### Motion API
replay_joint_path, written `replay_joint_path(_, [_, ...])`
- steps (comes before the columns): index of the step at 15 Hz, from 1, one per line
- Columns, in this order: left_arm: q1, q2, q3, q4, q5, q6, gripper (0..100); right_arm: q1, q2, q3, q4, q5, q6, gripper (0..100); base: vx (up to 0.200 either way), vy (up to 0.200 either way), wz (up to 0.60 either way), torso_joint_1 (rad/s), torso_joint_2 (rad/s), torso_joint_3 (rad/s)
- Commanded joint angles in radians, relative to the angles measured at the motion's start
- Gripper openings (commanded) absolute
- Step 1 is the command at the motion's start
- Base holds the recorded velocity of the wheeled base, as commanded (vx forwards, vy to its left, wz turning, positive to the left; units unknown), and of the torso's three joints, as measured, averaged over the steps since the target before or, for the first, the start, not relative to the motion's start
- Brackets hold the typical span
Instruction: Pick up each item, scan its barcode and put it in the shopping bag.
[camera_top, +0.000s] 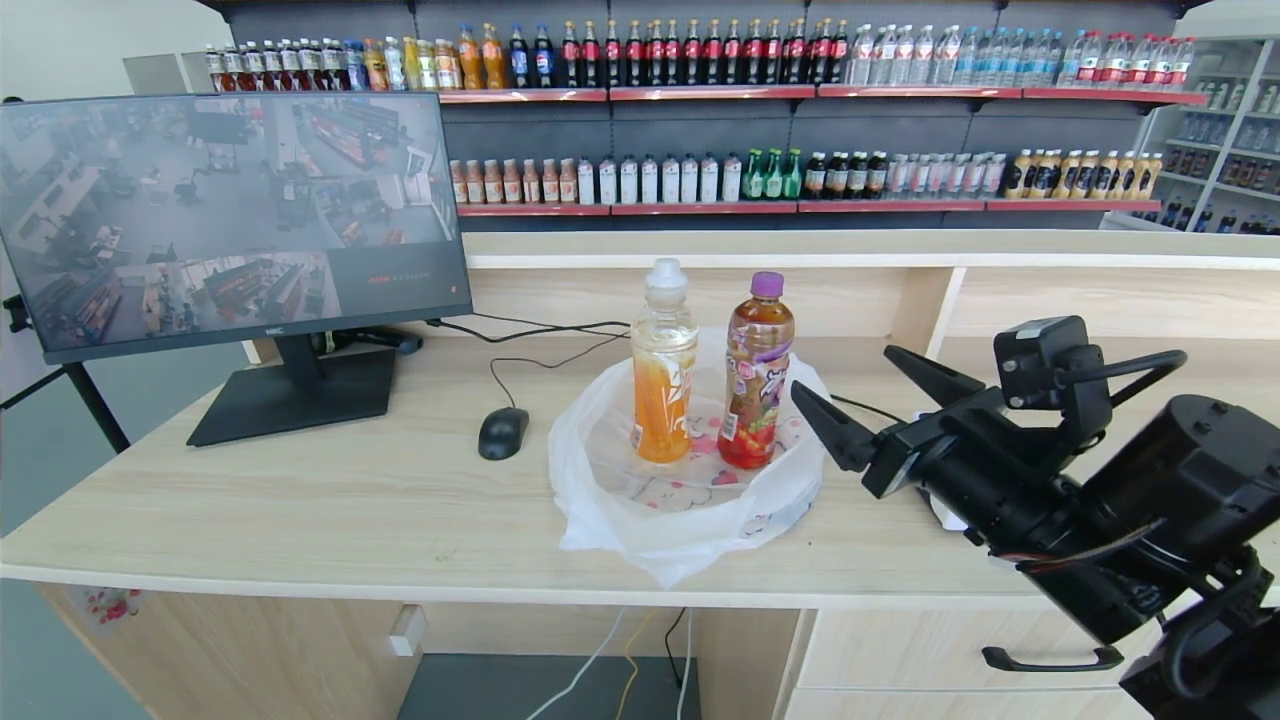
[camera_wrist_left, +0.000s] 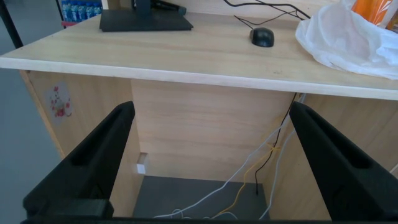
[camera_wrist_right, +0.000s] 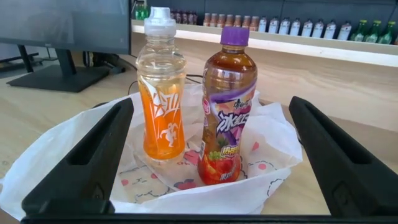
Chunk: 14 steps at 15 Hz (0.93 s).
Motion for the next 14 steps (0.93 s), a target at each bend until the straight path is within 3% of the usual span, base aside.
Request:
replay_joint_path(1, [0.000,0.000,0.000,0.001,0.000,-0.001,100,0.001,-0.010,0.005,-0.001,0.000,-0.001,100,0.000,0.000,0.00,0.000,0.00,0.000])
replay_joint_path(8, [0.000,0.000,0.000,0.000,0.000,-0.001,100,-0.002,-0.017,0.008,-0.001,0.000,-0.001,100,0.000,0.000,0.00,0.000,0.00,0.000])
replay_joint_path(12, [0.000,0.000,0.000,0.000,0.000,-0.001,100,-0.005,-0.019,0.011,-0.001,0.000,-0.001,100,-0.200,0.000,0.00,0.011,0.00,0.000])
replay_joint_path(14, [0.000,0.000,0.000,0.000,0.000,-0.001,100,-0.005,-0.020,0.011,-0.001,0.000,-0.001,100,0.000,0.000,0.00,0.000,0.00,0.000])
